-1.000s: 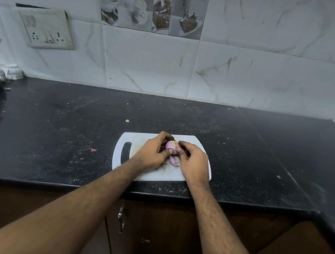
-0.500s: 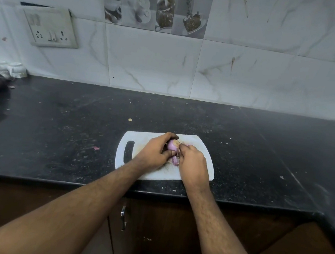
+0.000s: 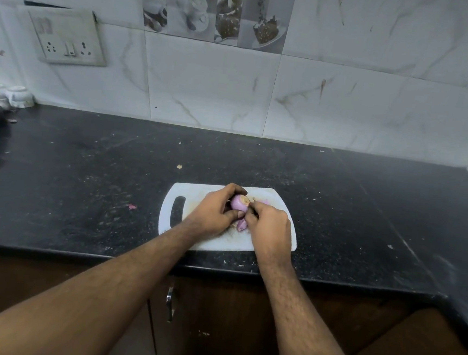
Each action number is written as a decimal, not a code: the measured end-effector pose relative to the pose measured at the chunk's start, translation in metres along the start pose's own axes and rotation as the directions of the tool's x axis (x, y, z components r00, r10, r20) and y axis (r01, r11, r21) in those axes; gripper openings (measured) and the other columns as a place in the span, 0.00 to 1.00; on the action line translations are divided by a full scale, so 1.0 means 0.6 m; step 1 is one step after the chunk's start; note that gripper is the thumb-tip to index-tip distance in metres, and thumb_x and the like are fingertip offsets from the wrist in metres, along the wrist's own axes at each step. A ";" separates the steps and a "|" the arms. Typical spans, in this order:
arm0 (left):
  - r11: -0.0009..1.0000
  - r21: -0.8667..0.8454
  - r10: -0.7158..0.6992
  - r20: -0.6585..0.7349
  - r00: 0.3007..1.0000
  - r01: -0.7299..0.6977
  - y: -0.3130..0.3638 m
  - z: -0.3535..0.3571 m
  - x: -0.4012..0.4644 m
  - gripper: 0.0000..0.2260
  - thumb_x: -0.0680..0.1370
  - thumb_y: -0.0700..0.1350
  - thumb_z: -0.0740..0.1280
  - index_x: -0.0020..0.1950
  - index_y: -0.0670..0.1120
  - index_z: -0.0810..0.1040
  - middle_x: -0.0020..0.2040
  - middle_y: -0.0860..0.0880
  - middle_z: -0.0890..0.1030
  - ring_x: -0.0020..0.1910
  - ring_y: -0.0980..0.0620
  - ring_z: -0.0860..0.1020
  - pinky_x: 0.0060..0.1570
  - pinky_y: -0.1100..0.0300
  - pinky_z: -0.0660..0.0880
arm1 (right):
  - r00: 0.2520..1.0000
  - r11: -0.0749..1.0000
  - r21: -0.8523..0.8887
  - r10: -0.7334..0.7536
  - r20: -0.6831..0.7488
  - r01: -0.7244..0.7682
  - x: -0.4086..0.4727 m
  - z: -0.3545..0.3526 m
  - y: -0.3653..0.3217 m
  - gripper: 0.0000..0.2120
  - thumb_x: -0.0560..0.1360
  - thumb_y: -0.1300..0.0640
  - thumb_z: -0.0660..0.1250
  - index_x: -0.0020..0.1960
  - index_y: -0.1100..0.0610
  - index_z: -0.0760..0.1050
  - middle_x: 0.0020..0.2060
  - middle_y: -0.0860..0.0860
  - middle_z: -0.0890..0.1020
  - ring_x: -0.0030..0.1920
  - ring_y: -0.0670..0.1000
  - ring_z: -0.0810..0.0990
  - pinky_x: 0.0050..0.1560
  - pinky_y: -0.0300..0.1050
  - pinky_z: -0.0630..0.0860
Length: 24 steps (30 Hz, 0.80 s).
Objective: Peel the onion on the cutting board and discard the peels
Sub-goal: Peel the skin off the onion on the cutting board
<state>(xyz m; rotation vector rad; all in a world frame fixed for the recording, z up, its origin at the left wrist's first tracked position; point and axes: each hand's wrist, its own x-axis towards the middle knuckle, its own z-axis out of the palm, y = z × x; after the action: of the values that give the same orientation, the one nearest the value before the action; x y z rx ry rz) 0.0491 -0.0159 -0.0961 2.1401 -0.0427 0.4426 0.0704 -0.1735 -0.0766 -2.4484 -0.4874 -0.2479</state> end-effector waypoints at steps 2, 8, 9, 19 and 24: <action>1.000 0.000 0.005 0.006 1.000 -0.005 0.001 0.000 -0.001 0.18 0.78 0.36 0.73 0.66 0.45 0.76 0.59 0.49 0.83 0.59 0.52 0.83 0.63 0.57 0.79 | 0.999 0.999 0.045 0.029 -0.040 -0.027 0.000 0.000 0.000 0.11 0.82 0.52 0.66 0.56 0.56 0.84 0.43 0.55 0.87 0.45 0.56 0.84 0.47 0.54 0.81; 1.000 -0.028 -0.003 0.010 1.000 0.003 0.001 -0.002 -0.002 0.16 0.78 0.36 0.73 0.63 0.46 0.76 0.59 0.50 0.83 0.59 0.53 0.82 0.64 0.58 0.79 | 0.993 0.991 0.106 0.091 -0.069 -0.084 0.002 0.001 -0.003 0.09 0.81 0.52 0.69 0.56 0.56 0.83 0.46 0.51 0.87 0.45 0.53 0.84 0.47 0.53 0.83; 0.999 -0.044 -0.010 0.015 1.000 0.010 0.002 -0.002 -0.002 0.16 0.78 0.35 0.73 0.63 0.46 0.76 0.59 0.50 0.83 0.60 0.53 0.82 0.64 0.59 0.79 | 0.990 0.987 0.123 0.114 -0.084 -0.103 0.003 0.001 -0.002 0.09 0.81 0.52 0.69 0.55 0.56 0.83 0.45 0.51 0.87 0.44 0.53 0.85 0.47 0.53 0.83; 1.000 0.002 0.021 0.009 1.000 -0.021 0.010 0.000 -0.001 0.17 0.74 0.45 0.78 0.57 0.48 0.74 0.55 0.48 0.79 0.51 0.50 0.80 0.49 0.63 0.77 | 0.989 0.970 0.242 0.067 -0.130 -0.033 0.006 0.001 0.007 0.05 0.78 0.54 0.71 0.53 0.54 0.79 0.47 0.47 0.83 0.44 0.48 0.83 0.46 0.51 0.82; 1.000 -0.028 -0.008 -0.004 1.000 0.008 0.005 -0.002 -0.001 0.15 0.76 0.40 0.76 0.58 0.48 0.75 0.55 0.51 0.83 0.54 0.52 0.83 0.56 0.58 0.80 | 1.000 0.976 0.216 -0.009 -0.030 0.015 0.008 0.008 0.006 0.09 0.83 0.52 0.63 0.63 0.48 0.74 0.52 0.46 0.85 0.38 0.49 0.86 0.46 0.52 0.84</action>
<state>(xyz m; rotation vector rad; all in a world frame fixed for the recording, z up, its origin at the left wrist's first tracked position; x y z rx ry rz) 0.0476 -0.0166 -0.0934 2.1108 -0.0380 0.4396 0.0767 -0.1719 -0.0810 -2.2278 -0.4895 -0.2232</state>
